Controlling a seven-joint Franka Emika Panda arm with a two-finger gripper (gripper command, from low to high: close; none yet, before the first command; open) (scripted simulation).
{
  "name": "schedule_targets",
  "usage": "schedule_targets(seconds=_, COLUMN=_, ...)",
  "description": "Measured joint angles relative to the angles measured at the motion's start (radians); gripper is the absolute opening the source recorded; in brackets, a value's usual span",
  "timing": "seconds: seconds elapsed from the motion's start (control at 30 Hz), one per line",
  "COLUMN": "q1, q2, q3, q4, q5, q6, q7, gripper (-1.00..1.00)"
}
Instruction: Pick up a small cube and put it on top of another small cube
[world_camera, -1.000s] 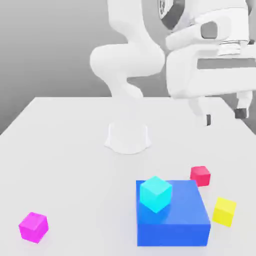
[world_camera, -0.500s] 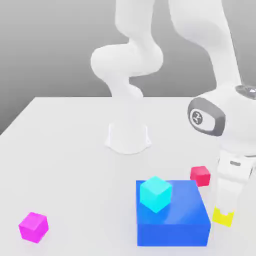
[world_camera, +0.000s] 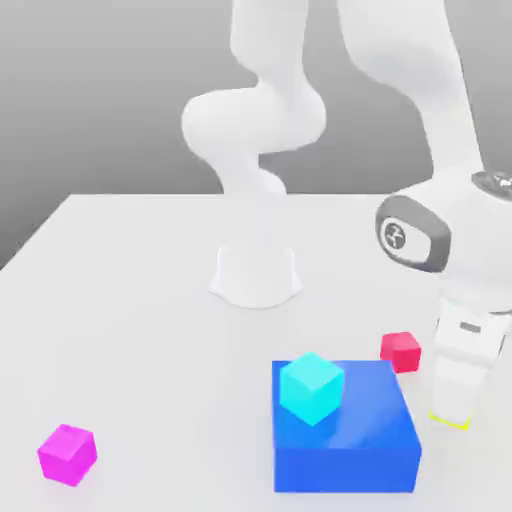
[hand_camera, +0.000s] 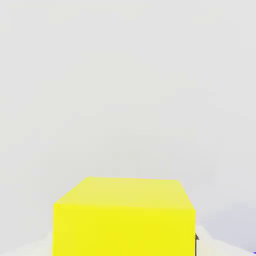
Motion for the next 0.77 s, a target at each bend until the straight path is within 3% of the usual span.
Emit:
schedule_targets(seconds=0.2, q1=0.078, q2=-0.221, q3=0.057, q4=-0.185, q5=0.146, q6=-0.031, q7=-0.137, gripper=-1.0)
schedule_targets(seconds=0.37, q1=0.147, q2=-0.403, q3=0.065, q4=-0.345, q5=0.208, q6=-0.052, q7=-0.211, gripper=-1.0)
schedule_targets(seconds=0.53, q1=0.132, q2=-0.308, q3=0.084, q4=-0.373, q5=0.164, q6=0.071, q7=-0.188, gripper=-1.0)
schedule_targets(seconds=0.67, q1=0.11, q2=-0.163, q3=0.062, q4=-0.367, q5=0.031, q6=0.206, q7=-0.097, gripper=-1.0)
schedule_targets(seconds=0.7, q1=0.109, q2=-0.145, q3=0.057, q4=-0.366, q5=0.007, q6=0.223, q7=-0.081, gripper=1.0)
schedule_targets(seconds=0.77, q1=0.109, q2=-0.145, q3=0.057, q4=-0.366, q5=0.007, q6=0.223, q7=-0.081, gripper=1.0)
